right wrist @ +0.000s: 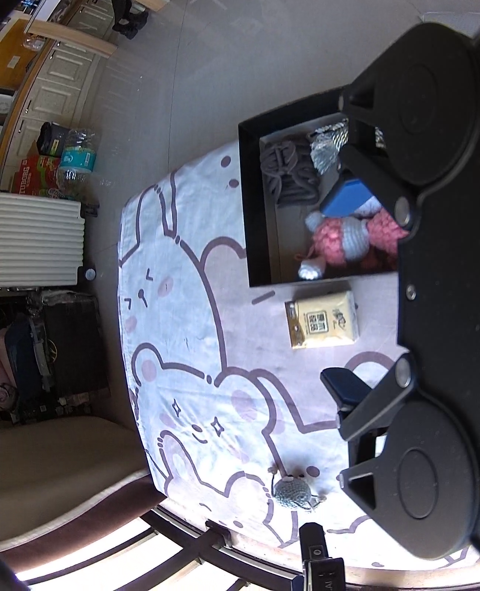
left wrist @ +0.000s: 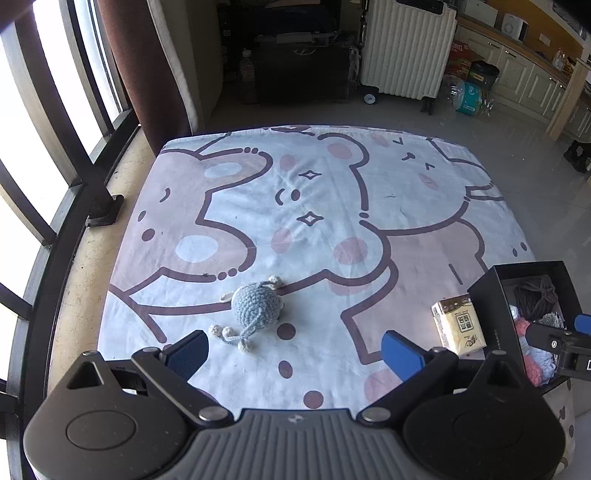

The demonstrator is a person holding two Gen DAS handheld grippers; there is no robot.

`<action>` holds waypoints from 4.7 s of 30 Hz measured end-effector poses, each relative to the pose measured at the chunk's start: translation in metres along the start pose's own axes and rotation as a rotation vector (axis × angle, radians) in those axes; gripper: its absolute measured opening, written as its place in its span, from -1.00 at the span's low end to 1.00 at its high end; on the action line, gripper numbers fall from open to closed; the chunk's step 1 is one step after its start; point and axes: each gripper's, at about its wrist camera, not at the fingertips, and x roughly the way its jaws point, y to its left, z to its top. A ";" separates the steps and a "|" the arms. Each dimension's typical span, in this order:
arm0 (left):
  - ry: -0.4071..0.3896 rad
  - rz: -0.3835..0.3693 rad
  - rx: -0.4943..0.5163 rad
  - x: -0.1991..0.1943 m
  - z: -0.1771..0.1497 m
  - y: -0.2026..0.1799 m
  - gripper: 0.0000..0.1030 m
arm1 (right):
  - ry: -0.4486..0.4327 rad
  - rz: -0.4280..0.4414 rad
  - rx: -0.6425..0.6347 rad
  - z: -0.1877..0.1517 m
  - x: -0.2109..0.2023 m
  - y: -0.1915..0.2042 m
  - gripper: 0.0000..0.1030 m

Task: Organize objects
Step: 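Move the left tool toward the grey mouse while the right tool approaches the tissue pack, then close the left tool on the grey mouse while the right tool grasps the tissue pack, then lift the grey mouse with the left tool while the right tool lifts the tissue pack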

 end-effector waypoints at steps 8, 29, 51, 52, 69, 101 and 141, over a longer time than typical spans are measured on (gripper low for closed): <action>0.003 0.020 -0.019 0.005 -0.001 0.018 0.93 | 0.000 0.003 -0.026 0.005 0.007 0.018 0.73; -0.035 0.101 -0.108 0.036 0.014 0.047 0.93 | -0.030 -0.054 -0.078 0.021 0.029 0.048 0.68; -0.071 0.125 -0.133 0.085 0.020 0.038 0.93 | -0.093 0.073 -0.143 0.028 0.052 0.059 0.67; -0.067 0.125 -0.136 0.087 0.018 0.039 0.93 | -0.086 0.070 -0.134 0.027 0.055 0.058 0.68; 0.010 0.075 -0.176 0.110 0.010 0.041 0.74 | 0.142 0.062 0.139 0.018 0.112 0.021 0.64; 0.069 0.034 -0.222 0.118 0.008 0.043 -0.01 | 0.229 0.121 -0.206 0.001 0.135 0.086 0.80; 0.079 0.014 -0.315 0.118 0.008 0.047 -0.06 | 0.377 0.339 -0.096 -0.002 0.112 0.098 0.25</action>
